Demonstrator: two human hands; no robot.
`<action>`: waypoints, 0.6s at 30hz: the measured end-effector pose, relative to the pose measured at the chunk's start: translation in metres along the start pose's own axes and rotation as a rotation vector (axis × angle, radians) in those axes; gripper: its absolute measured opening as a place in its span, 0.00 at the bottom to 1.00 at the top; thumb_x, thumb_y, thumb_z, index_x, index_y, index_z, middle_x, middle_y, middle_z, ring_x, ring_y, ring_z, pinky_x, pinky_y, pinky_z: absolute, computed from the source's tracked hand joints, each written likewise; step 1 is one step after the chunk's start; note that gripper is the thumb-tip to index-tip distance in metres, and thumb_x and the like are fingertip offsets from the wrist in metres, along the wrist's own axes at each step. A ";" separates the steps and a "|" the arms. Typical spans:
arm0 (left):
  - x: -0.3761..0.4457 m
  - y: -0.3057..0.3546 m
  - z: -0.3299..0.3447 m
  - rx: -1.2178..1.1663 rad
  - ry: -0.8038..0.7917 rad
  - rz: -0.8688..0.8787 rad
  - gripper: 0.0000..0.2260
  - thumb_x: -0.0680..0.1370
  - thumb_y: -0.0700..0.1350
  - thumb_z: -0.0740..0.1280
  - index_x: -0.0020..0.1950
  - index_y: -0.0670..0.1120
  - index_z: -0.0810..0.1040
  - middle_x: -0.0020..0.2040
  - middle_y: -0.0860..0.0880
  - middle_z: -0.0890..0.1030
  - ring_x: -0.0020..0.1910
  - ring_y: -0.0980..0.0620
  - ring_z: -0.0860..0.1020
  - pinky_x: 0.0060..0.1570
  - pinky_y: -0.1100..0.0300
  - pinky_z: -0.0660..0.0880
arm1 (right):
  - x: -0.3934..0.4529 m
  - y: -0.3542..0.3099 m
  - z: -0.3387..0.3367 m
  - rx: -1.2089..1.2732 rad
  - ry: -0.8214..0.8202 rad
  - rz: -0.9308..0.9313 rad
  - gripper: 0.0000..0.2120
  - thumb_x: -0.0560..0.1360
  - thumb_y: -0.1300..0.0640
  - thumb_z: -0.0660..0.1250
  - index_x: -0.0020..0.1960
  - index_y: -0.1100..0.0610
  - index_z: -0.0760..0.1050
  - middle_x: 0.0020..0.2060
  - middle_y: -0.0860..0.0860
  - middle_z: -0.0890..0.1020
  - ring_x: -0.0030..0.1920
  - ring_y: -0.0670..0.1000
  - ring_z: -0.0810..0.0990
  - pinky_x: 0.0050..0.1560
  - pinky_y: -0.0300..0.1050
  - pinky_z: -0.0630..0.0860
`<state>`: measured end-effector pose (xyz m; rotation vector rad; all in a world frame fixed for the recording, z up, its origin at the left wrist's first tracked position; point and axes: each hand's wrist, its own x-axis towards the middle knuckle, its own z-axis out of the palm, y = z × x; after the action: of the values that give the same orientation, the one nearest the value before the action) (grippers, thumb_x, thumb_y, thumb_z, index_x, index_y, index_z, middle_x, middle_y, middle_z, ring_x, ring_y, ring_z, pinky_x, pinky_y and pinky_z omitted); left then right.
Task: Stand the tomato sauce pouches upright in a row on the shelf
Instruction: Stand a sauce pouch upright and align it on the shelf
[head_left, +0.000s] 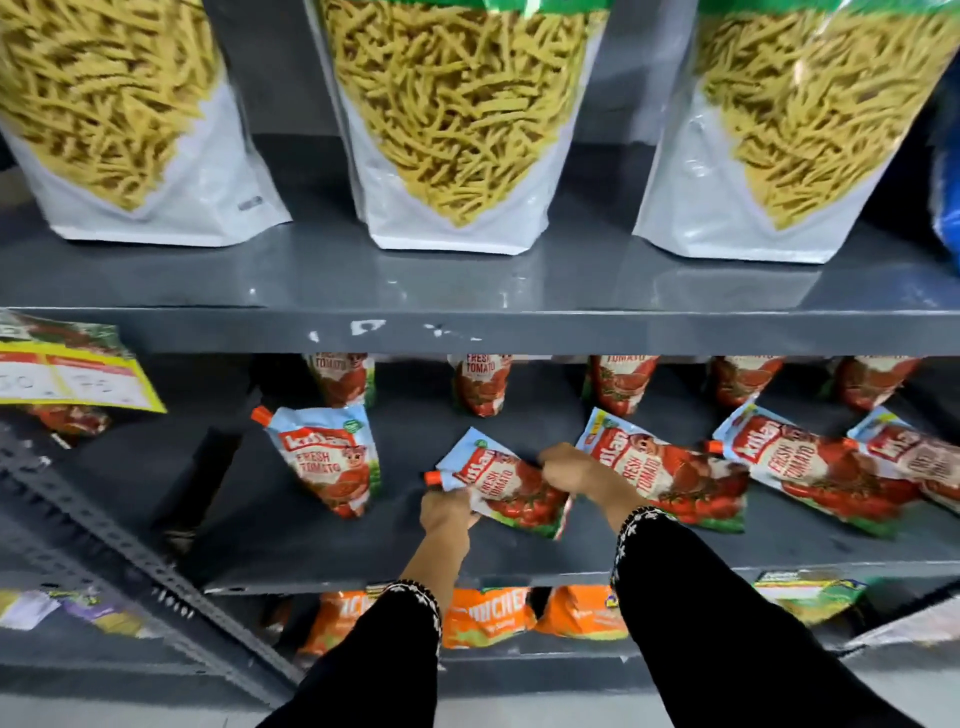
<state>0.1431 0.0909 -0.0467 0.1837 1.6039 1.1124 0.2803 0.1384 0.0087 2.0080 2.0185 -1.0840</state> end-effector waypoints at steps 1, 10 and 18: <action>0.000 0.001 0.002 -0.011 -0.005 0.005 0.17 0.74 0.31 0.65 0.63 0.33 0.73 0.61 0.36 0.78 0.52 0.40 0.78 0.33 0.58 0.78 | 0.002 0.001 0.001 0.031 -0.009 -0.014 0.17 0.78 0.61 0.56 0.62 0.65 0.75 0.62 0.62 0.78 0.62 0.60 0.78 0.52 0.46 0.77; -0.030 0.047 0.010 0.124 -0.168 0.635 0.17 0.73 0.25 0.60 0.34 0.47 0.70 0.34 0.50 0.74 0.32 0.62 0.76 0.33 0.68 0.72 | 0.006 0.017 -0.014 0.769 0.104 -0.068 0.16 0.60 0.72 0.66 0.46 0.61 0.78 0.41 0.52 0.82 0.45 0.52 0.79 0.36 0.38 0.73; -0.029 0.031 -0.006 0.235 -0.040 0.619 0.10 0.77 0.37 0.65 0.58 0.37 0.74 0.57 0.39 0.80 0.53 0.48 0.77 0.52 0.58 0.73 | -0.008 0.010 0.009 0.825 0.168 -0.194 0.17 0.67 0.75 0.69 0.56 0.70 0.77 0.53 0.63 0.82 0.55 0.57 0.79 0.58 0.51 0.77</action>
<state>0.1357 0.0855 -0.0050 0.8991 1.6853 1.3612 0.2867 0.1258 0.0026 2.3105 2.0764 -2.1304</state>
